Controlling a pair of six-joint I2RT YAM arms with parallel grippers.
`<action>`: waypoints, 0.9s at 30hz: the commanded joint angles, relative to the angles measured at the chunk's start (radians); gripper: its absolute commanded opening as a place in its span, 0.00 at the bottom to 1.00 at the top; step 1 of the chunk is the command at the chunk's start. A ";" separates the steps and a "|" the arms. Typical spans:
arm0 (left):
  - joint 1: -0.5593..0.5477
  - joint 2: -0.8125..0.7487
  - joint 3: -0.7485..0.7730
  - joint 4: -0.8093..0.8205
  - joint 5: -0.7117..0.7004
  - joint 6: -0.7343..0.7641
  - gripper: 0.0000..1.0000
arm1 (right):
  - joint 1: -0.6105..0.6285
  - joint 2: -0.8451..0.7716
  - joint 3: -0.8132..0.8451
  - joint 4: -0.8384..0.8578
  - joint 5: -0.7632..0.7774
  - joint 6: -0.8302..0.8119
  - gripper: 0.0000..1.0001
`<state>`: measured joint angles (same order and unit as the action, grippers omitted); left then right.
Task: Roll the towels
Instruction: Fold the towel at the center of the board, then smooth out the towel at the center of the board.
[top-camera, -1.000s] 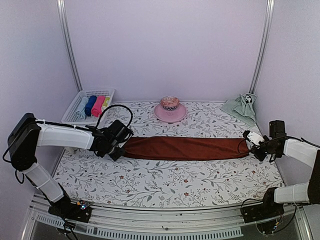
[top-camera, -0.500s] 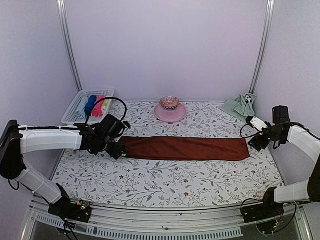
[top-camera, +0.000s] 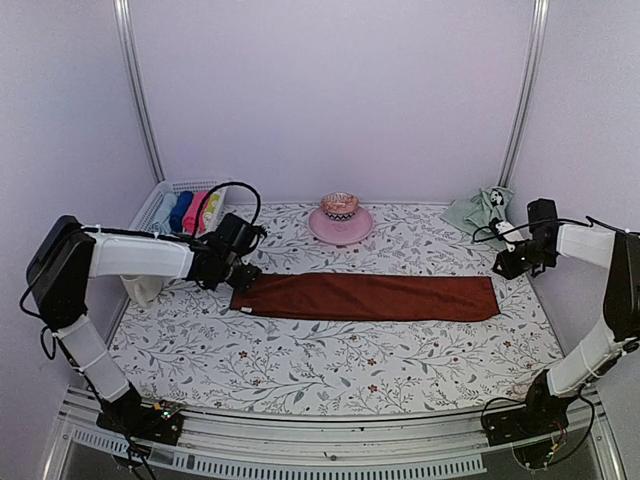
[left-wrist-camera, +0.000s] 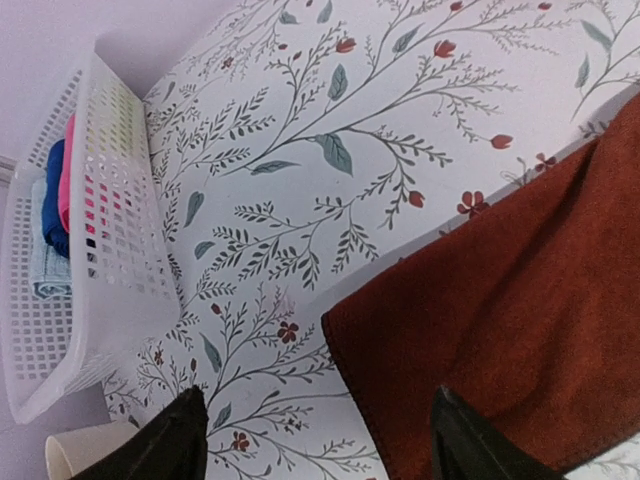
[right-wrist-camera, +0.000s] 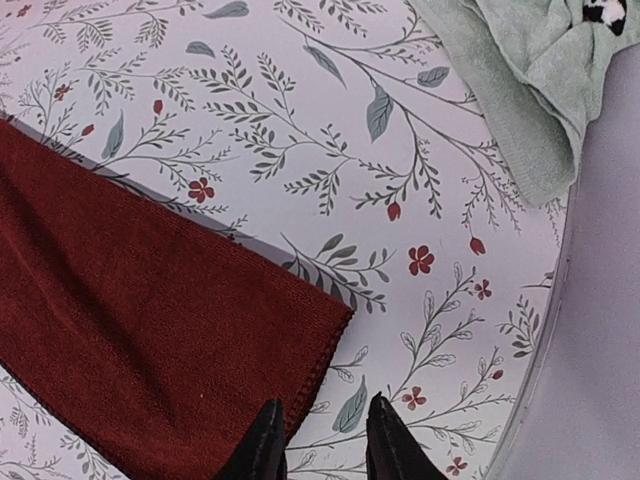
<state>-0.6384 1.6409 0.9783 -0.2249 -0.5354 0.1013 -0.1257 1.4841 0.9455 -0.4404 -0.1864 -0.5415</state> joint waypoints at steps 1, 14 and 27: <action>0.031 0.128 0.083 0.059 0.007 0.039 0.74 | 0.027 0.080 0.049 0.026 0.046 0.071 0.27; 0.040 0.252 0.121 0.105 -0.033 0.080 0.70 | 0.063 0.204 0.056 0.060 0.145 0.137 0.42; 0.040 0.234 0.084 0.131 -0.049 0.090 0.69 | 0.006 0.252 0.071 0.019 0.028 0.171 0.33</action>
<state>-0.6075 1.8816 1.0782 -0.1200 -0.5671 0.1867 -0.0998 1.7252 0.9901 -0.4023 -0.0929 -0.3920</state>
